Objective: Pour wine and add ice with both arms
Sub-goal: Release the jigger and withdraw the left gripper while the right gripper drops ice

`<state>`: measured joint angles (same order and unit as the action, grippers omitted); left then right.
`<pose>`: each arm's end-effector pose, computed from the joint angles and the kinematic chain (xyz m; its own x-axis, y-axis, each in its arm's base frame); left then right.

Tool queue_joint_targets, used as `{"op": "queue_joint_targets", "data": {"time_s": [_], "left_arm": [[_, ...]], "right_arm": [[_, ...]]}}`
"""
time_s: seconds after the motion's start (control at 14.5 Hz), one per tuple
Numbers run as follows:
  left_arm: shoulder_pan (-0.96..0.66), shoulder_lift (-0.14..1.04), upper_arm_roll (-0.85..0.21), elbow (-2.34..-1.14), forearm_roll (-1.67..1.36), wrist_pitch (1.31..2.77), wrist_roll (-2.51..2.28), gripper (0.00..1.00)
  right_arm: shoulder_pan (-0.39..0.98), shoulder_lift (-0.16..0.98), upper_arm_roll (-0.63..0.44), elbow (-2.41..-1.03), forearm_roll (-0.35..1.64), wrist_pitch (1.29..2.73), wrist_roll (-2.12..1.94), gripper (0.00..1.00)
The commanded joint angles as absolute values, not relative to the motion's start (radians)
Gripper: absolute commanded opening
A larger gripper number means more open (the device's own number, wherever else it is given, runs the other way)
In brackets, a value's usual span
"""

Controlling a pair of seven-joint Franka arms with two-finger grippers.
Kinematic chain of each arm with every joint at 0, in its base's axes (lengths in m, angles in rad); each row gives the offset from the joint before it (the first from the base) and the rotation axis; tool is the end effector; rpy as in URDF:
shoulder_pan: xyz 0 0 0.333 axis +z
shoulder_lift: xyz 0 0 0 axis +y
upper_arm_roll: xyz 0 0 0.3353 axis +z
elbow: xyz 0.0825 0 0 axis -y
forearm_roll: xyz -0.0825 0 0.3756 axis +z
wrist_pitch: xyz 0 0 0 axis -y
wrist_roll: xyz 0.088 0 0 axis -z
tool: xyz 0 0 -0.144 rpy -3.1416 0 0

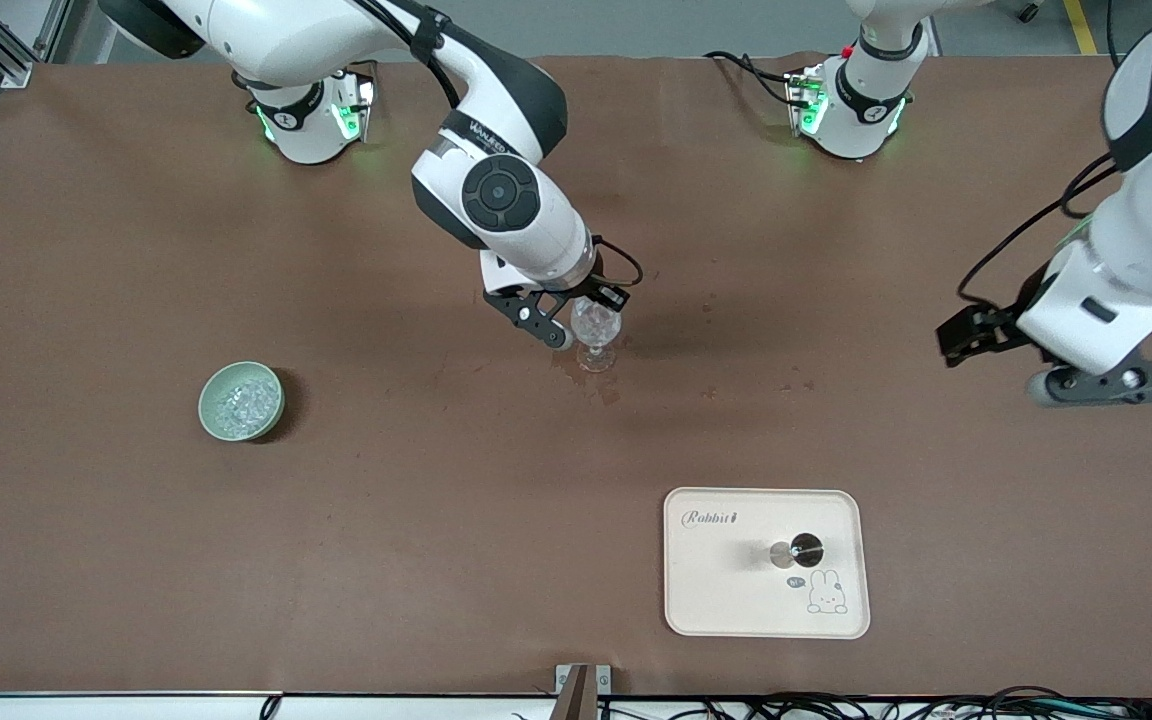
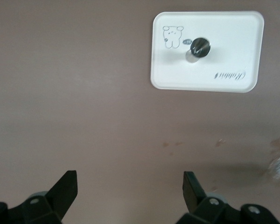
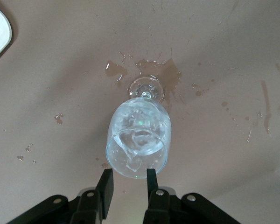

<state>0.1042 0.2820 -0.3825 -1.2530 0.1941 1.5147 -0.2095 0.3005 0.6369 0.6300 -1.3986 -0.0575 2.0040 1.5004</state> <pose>0.6178 -0.1094 0.5928 0.9988 -0.0451 0.0177 -0.0434 -0.9952 -0.0879 0.5026 0.5168 0.3781 0.7638 -0.5747 -0.2939 -0.6209 -0.7786 -0.0911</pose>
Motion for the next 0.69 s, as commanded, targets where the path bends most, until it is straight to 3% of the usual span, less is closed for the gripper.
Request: {"op": "queue_joint_targets", "data": {"time_s": [0.0,0.07,0.14,0.28,0.62], "left_arm": [[-0.035,0.105,-0.134,-1.429,0.059,1.525,-0.114,1.0],[-0.081,0.063,-0.059,-1.471,0.022,1.528,-0.112,1.0],[-0.087,0.034,-0.042,-1.501,0.014,1.531,-0.112,1.0],[-0.066,-0.018,-0.046,-1.575,0.014,1.557,-0.12,1.0],[-0.018,-0.09,-0.104,-1.673,0.012,1.586,-0.141,1.0]], "right_arm": [[0.298,0.643,0.635,-1.39,-0.066,1.997,1.499,0.47],[0.296,0.643,0.635,-1.388,-0.067,1.997,1.497,0.56],[0.293,0.64,0.635,-1.387,-0.067,1.997,1.499,0.74],[0.284,0.627,0.634,-1.381,-0.109,1.985,1.499,1.0],[0.246,0.51,0.635,-1.381,-0.403,1.879,1.499,1.0]]}}
